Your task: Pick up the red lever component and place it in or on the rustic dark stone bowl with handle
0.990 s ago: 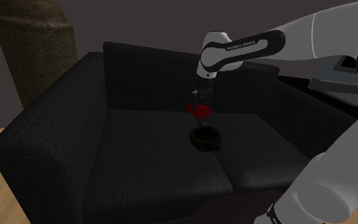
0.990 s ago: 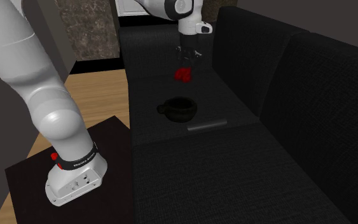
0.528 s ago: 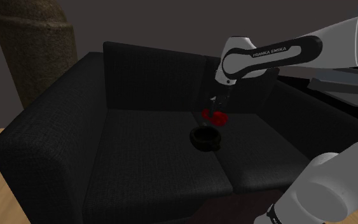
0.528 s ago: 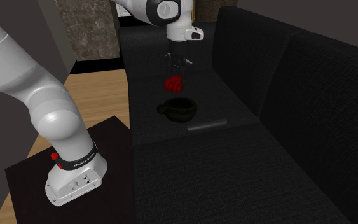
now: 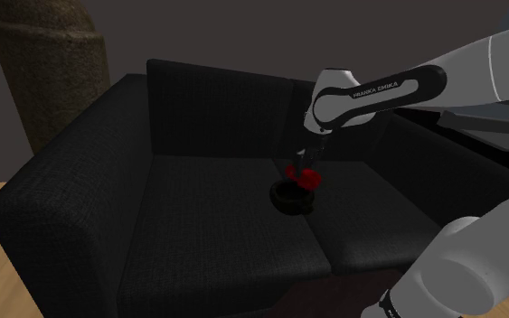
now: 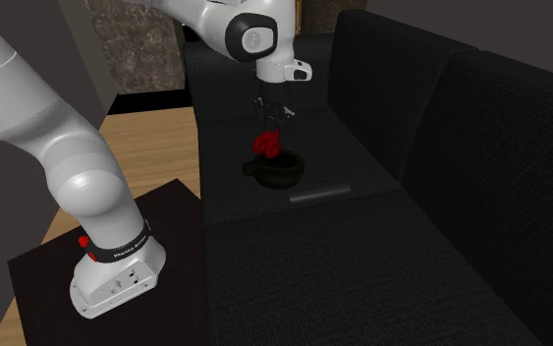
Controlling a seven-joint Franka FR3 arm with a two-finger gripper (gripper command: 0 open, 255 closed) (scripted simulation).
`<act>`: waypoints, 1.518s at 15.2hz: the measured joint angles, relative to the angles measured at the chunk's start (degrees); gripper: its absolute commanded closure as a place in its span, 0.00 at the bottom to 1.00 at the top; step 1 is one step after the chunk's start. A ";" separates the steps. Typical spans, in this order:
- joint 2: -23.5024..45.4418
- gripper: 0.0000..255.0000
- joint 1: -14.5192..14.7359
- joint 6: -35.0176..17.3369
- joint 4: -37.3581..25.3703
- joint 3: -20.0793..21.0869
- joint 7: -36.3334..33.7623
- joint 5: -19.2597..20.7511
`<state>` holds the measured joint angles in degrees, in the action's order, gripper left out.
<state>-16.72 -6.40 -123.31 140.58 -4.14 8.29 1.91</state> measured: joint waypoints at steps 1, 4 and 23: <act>0.50 1.00 0.05 -0.81 0.31 0.05 -0.10 -0.04; 1.64 1.00 -0.01 -3.22 1.59 -0.10 0.07 -0.03; 0.82 0.00 -0.14 -1.71 0.74 -0.24 0.32 0.03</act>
<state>-15.90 -6.55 -125.02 141.33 -4.38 8.61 1.94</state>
